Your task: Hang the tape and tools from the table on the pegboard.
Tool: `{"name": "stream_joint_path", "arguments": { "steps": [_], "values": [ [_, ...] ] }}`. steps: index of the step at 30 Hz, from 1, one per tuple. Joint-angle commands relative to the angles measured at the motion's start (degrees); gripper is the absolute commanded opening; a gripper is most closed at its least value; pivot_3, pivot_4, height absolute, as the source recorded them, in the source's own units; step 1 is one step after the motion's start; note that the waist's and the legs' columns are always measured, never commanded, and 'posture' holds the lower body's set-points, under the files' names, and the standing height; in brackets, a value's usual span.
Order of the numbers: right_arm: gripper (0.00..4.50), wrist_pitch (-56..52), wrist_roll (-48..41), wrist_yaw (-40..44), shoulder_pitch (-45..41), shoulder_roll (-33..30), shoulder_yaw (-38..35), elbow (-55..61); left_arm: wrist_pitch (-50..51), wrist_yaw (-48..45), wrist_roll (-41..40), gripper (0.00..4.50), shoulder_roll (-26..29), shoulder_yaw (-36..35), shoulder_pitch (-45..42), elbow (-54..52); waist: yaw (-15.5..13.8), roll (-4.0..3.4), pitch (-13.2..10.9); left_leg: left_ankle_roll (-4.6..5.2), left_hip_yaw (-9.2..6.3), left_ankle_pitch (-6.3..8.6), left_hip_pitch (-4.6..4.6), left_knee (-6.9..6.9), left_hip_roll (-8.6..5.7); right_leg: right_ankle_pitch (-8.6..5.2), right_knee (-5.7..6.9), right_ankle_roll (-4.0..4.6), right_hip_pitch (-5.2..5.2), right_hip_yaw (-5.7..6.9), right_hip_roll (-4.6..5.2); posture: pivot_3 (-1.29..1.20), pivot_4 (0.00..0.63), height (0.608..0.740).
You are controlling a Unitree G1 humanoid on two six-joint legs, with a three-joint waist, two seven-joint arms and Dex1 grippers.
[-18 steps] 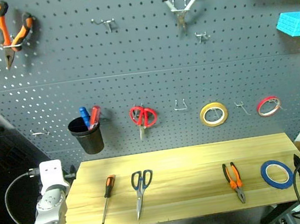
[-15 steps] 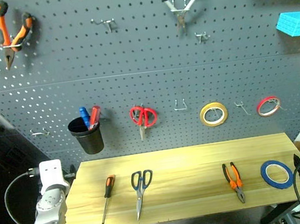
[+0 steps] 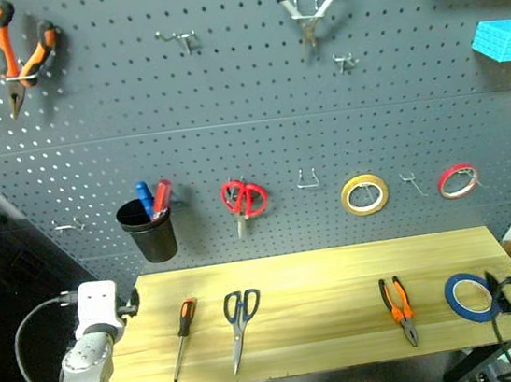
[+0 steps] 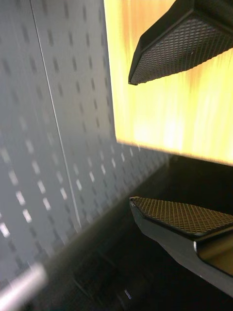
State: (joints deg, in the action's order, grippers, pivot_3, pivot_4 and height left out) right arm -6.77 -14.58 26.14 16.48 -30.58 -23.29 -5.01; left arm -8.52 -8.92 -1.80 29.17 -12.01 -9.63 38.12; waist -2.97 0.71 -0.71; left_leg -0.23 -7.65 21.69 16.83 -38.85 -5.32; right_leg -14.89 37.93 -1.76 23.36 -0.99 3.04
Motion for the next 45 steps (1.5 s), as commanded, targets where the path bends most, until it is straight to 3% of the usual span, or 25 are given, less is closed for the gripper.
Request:
{"name": "stream_joint_path", "arguments": {
  "steps": [1,10,19,27,36,45],
  "values": [
    [4.50,-6.2,-0.1,0.3,0.5,-0.3,3.5,9.8,2.9,-6.8,1.1,3.92,-1.4,6.3,3.0,-13.4,0.1,-0.27,-0.4,0.02,0.00,0.01,-0.03,-0.01,-0.01,0.00,-0.02,-0.01,-0.06,-0.01,0.02,0.03,0.061,0.740],
    [4.50,-18.4,1.0,-3.2,-2.7,-1.9,4.7,14.9,13.1,-23.4,-0.9,3.92,-0.6,17.4,5.9,-33.5,0.9,-0.59,-4.0,0.06,0.00,0.03,0.00,-0.04,0.04,-0.01,-0.05,-0.01,-0.07,0.07,0.03,-0.01,0.153,0.740],
    [4.50,-27.0,1.8,-1.4,-14.5,-5.0,6.7,1.5,24.8,-40.0,-8.0,3.92,-0.8,25.8,-3.5,-47.3,2.9,-0.64,-8.1,0.08,0.03,0.04,0.23,-0.05,0.10,0.00,-0.15,0.00,0.08,0.14,0.06,-0.03,0.213,0.740],
    [4.50,-22.4,6.6,2.7,-25.3,-7.2,13.6,-16.9,30.5,-47.8,-10.9,3.92,-1.2,30.4,-11.0,-50.3,3.7,-0.33,-9.8,0.13,0.07,0.06,0.44,-0.05,0.13,0.00,-0.26,0.00,0.24,0.19,0.08,-0.02,0.234,0.740],
    [4.50,-16.3,10.6,6.3,-36.5,-6.1,18.7,-37.8,26.0,-53.2,-13.2,3.92,-1.1,31.0,-11.0,-52.2,4.2,-0.21,-10.5,0.12,0.08,0.05,1.10,-0.20,0.15,0.03,-0.19,0.03,0.87,0.27,0.09,0.02,0.238,0.740],
    [1.53,-20.3,10.8,9.4,-38.8,-5.3,19.8,-43.9,17.3,-58.0,-15.1,3.96,-1.3,30.6,-10.6,-51.0,4.0,0.08,-10.4,0.12,0.01,0.05,1.09,-0.24,0.16,0.04,-0.24,0.03,0.79,0.37,0.10,0.02,0.215,0.740]
  ]
}}
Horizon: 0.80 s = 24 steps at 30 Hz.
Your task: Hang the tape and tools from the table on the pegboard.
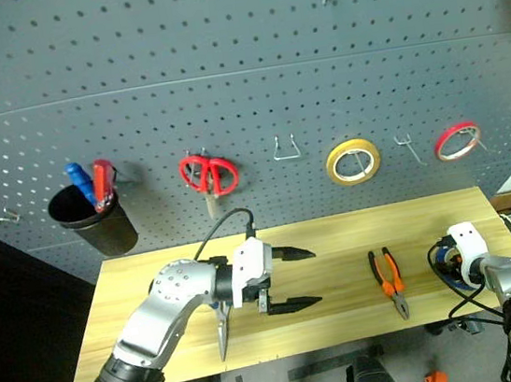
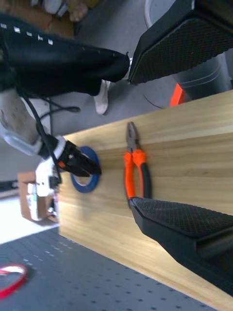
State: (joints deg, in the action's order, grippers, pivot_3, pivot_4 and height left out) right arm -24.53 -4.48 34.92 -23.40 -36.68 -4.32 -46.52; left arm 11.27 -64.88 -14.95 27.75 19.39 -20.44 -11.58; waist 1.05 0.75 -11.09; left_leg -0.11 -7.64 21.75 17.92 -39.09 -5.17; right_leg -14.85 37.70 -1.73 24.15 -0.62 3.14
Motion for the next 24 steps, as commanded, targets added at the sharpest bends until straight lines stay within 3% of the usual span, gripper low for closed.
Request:
{"name": "stream_joint_path", "arguments": {
  "steps": [1,3,7,12,17,20,24],
  "values": [
    [1.19,-2.9,0.4,0.4,1.1,0.9,0.5,-2.4,-2.4,-2.8,-3.0,3.96,0.1,-0.9,0.3,-1.3,0.0,0.08,0.1,0.00,0.00,0.00,0.00,0.00,0.00,0.00,0.00,0.00,0.00,0.00,0.00,0.02,0.213,0.740],
    [0.70,-3.6,-0.2,-0.1,1.9,1.0,-0.4,-1.3,-2.7,-3.4,-3.7,3.96,-0.1,-1.0,0.3,-1.2,-0.1,0.16,0.1,0.00,0.00,0.00,0.00,0.00,0.00,0.00,-0.01,0.00,0.00,0.00,0.00,0.02,0.213,0.740],
    [0.69,-2.1,-0.2,-4.9,10.3,0.2,-3.7,11.1,-2.8,-3.3,-4.3,3.96,-0.9,-1.0,0.2,-0.7,-0.9,0.14,0.1,0.00,-0.05,0.00,0.01,0.01,0.01,0.00,-0.01,0.00,0.01,0.04,0.00,0.01,0.206,0.740],
    [0.69,-0.6,1.4,-13.5,30.3,1.2,-10.7,41.5,-5.6,-2.6,-4.5,3.96,-2.6,-1.8,1.2,-0.8,-2.4,-0.18,0.1,0.00,-0.11,0.00,0.33,-0.01,-0.03,0.00,-0.11,-0.02,0.26,0.10,0.03,-0.01,0.208,0.740],
    [0.69,1.5,7.6,-24.3,43.8,8.8,-12.7,68.6,-8.0,-0.2,-3.9,3.96,-5.5,-2.6,0.6,0.5,-1.4,-0.29,0.1,-0.04,-0.03,-0.01,0.55,-0.08,-0.01,0.03,0.06,-0.06,0.54,-0.01,0.01,-0.04,0.209,0.740],
    [0.69,6.0,14.7,-29.7,46.2,12.8,-8.4,79.9,-9.0,2.3,-3.8,3.96,-7.8,-3.8,-0.2,1.6,-0.7,-0.31,0.1,-0.11,0.00,-0.05,0.46,-0.13,-0.04,0.07,0.15,-0.12,0.51,-0.08,-0.01,-0.06,0.209,0.740],
    [0.69,8.5,19.0,-30.3,41.5,14.9,-2.2,86.1,-9.3,6.5,-3.5,3.96,-10.0,-5.8,-1.8,3.2,0.2,-0.27,0.1,-0.17,0.06,-0.09,0.24,-0.15,-0.04,0.07,0.21,-0.14,0.36,-0.16,-0.03,-0.07,0.209,0.740]
  ]
}}
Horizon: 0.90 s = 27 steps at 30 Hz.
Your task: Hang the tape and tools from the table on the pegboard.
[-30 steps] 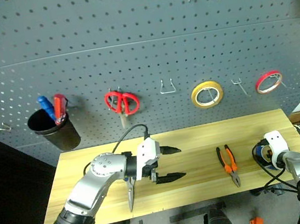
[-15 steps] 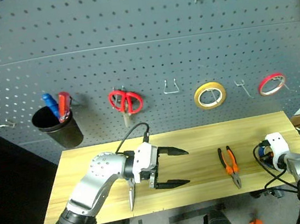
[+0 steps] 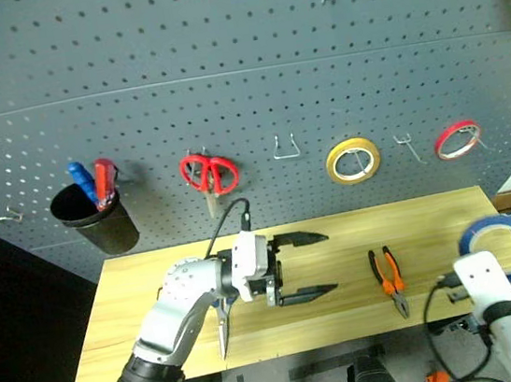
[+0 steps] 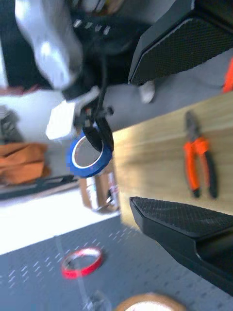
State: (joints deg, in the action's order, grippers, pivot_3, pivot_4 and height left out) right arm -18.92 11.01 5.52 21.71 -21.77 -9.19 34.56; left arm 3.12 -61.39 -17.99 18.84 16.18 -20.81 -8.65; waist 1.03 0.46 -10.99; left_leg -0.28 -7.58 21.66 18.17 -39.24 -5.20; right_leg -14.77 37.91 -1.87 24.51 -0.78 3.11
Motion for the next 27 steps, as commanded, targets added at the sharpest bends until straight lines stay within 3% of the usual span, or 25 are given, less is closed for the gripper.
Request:
{"name": "stream_joint_path", "arguments": {
  "steps": [1,4,12,20,24,27],
  "values": [
    [0.69,3.4,4.0,-0.4,-6.0,-0.2,3.8,5.0,-1.3,3.8,-0.3,3.96,-1.4,-3.0,-1.8,0.7,0.4,0.05,0.0,0.00,-0.01,0.00,-0.12,0.01,-0.01,0.00,-0.04,0.00,-0.13,0.01,0.00,-0.08,0.208,0.740],
    [0.69,3.7,2.9,1.2,-12.4,-0.3,4.5,2.6,-2.6,4.9,0.7,3.96,-1.6,-3.3,-2.4,1.5,0.6,0.09,0.0,0.01,-0.02,0.00,-0.18,0.02,-0.04,0.00,-0.09,0.00,-0.20,0.02,0.00,-0.07,0.202,0.740],
    [0.69,13.5,-3.4,8.8,-26.0,-3.9,4.7,-16.7,-5.5,7.4,2.7,3.96,-1.8,-3.5,-2.7,2.6,0.6,0.10,0.0,0.03,-0.08,0.01,-0.10,0.19,-0.06,0.02,-0.34,0.03,-0.14,0.10,0.02,-0.04,0.191,0.740],
    [0.69,19.8,-7.2,12.0,-35.1,-4.3,3.8,-32.0,-3.4,9.1,1.6,3.96,-2.2,-3.5,-2.6,1.7,0.5,0.09,0.0,0.04,-0.04,0.00,-0.11,0.14,-0.03,0.03,-0.23,0.05,-0.13,0.07,0.01,-0.03,0.187,0.740],
    [1.93,19.6,-8.0,12.9,-33.0,-3.9,4.5,-29.9,-3.3,10.1,2.3,3.96,-2.0,-3.9,-2.0,1.9,0.5,0.10,0.0,0.04,-0.06,0.00,-0.05,0.17,-0.02,0.03,-0.24,0.05,-0.07,0.09,0.02,-0.02,0.186,0.740],
    [2.86,15.5,-8.3,11.4,-25.9,-1.8,4.9,-24.6,-7.2,10.2,5.6,3.96,0.1,-4.1,-2.0,5.3,0.2,0.09,0.0,0.04,-0.10,0.00,-0.04,0.17,-0.02,0.03,-0.25,0.05,-0.07,0.14,0.02,-0.02,0.183,0.740]
  ]
}}
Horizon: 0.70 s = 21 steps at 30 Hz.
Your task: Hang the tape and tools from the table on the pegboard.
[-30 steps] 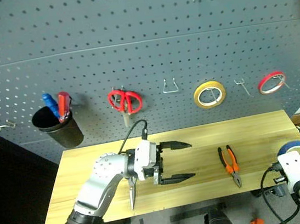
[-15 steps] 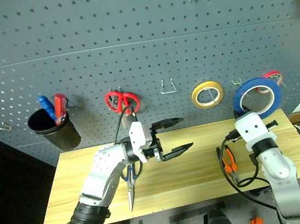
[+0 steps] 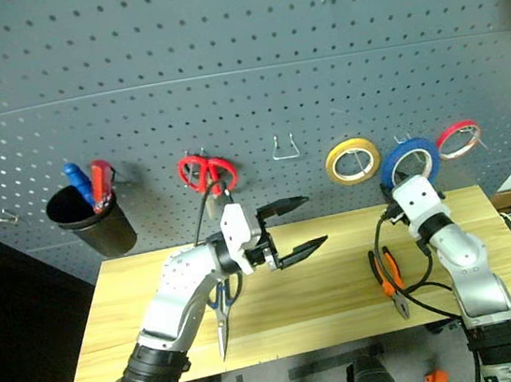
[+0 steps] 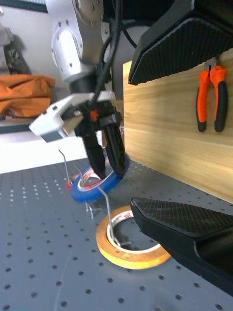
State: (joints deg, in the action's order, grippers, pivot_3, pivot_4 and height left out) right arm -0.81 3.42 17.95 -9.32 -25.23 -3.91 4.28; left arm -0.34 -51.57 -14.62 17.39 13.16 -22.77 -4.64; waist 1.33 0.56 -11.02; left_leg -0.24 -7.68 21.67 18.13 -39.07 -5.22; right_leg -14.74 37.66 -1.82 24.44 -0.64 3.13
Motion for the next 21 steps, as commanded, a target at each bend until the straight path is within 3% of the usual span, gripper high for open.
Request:
{"name": "stream_joint_path", "arguments": {
  "steps": [1,3,5,8,11,21],
  "values": [
    [3.18,-4.5,-0.6,-1.7,8.3,2.7,-0.2,7.6,-5.5,0.0,3.4,3.96,2.5,-1.2,-0.1,2.9,-0.3,-0.04,0.0,0.00,-0.03,0.00,0.00,0.01,0.01,0.00,0.00,0.00,0.00,0.03,0.00,-0.02,0.182,0.740],
    [3.89,-9.2,-0.1,-2.8,12.5,4.3,0.1,10.5,-9.0,-1.0,5.1,3.96,4.2,-1.0,-0.5,5.6,-0.4,-0.06,0.0,0.00,-0.03,0.00,0.00,0.00,0.02,0.00,0.02,0.00,0.00,0.04,-0.01,-0.02,0.182,0.740],
    [4.47,-22.4,-2.1,-4.6,16.0,8.0,-0.4,14.4,-12.5,-3.4,5.8,3.96,6.6,-0.7,-0.6,8.3,-0.6,-0.06,0.1,0.00,0.02,0.00,0.01,-0.08,-0.04,0.00,0.06,0.00,0.00,-0.05,0.01,-0.03,0.181,0.740],
    [4.49,-38.2,-4.8,-5.0,17.1,11.5,0.1,18.5,-15.3,-5.9,5.2,3.96,8.0,-0.9,-1.3,11.3,-0.4,-0.11,0.1,-0.01,0.02,0.00,-0.02,-0.13,0.01,0.04,0.15,0.06,0.00,-0.06,-0.02,-0.04,0.180,0.740],
    [4.49,-47.4,-5.9,-6.5,14.2,13.8,-1.0,18.8,-17.0,-7.4,5.0,3.96,8.0,-0.4,-2.0,13.0,-0.3,-0.12,0.1,-0.01,0.01,-0.01,-0.02,-0.19,0.00,0.06,0.18,0.09,-0.01,-0.06,-0.02,-0.04,0.177,0.740],
    [4.49,-49.7,-4.8,-7.7,3.2,11.2,0.5,3.0,-16.8,-7.1,4.2,3.96,6.7,-1.2,-1.7,13.5,0.1,-0.09,0.1,0.00,-0.01,0.00,0.00,-0.12,-0.06,0.06,0.09,0.08,0.03,-0.01,0.02,-0.02,0.170,0.740]
  ]
}}
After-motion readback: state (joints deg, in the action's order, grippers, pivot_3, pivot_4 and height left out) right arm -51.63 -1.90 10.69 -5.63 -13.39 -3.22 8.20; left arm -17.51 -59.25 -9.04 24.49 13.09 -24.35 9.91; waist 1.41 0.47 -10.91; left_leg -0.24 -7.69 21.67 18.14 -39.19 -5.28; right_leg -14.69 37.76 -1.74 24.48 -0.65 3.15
